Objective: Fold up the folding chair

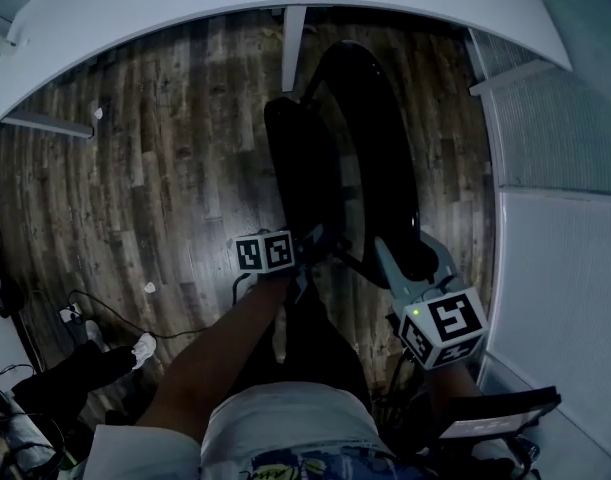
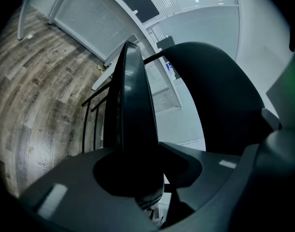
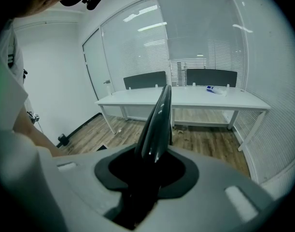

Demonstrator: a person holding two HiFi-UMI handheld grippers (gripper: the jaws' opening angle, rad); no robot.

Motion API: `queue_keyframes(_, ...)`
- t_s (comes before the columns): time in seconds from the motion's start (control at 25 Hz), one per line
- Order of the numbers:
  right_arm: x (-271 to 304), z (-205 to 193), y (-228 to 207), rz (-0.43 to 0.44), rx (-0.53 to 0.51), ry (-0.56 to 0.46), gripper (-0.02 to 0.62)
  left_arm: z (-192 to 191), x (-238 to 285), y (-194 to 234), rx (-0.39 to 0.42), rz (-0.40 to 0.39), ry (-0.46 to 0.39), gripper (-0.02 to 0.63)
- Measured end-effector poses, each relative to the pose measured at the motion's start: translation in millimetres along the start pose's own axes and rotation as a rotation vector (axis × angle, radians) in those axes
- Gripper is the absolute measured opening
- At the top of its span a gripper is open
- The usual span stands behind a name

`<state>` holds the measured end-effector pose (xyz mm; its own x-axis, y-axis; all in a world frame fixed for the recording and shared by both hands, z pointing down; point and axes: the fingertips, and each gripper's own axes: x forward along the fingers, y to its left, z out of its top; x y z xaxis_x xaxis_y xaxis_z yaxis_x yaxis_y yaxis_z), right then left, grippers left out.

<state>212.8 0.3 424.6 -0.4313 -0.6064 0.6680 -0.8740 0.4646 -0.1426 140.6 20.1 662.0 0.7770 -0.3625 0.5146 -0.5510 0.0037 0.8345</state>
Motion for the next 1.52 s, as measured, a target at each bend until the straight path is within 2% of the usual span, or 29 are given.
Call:
queue_keyframes(0.24,1,2,10,-0.008,-0.026,0.0,0.114,-3,14,-16,0.01,0.043,0.04,0.138)
queue_keyframes(0.72,-2,8,13,-0.003,-0.005,-0.007,0.112,-7,41,-49,0.035,0.082,0.101,0.141)
queue_keyframes(1.28,-3,6,13,-0.012,-0.016,-0.004,0.114,-14,64,-64,0.092,0.162,0.156,0.163)
queue_keyframes(1.52,-7,5,5,-0.016,-0.014,-0.006,0.112,-19,71,-69,0.087,0.199,0.193,0.168)
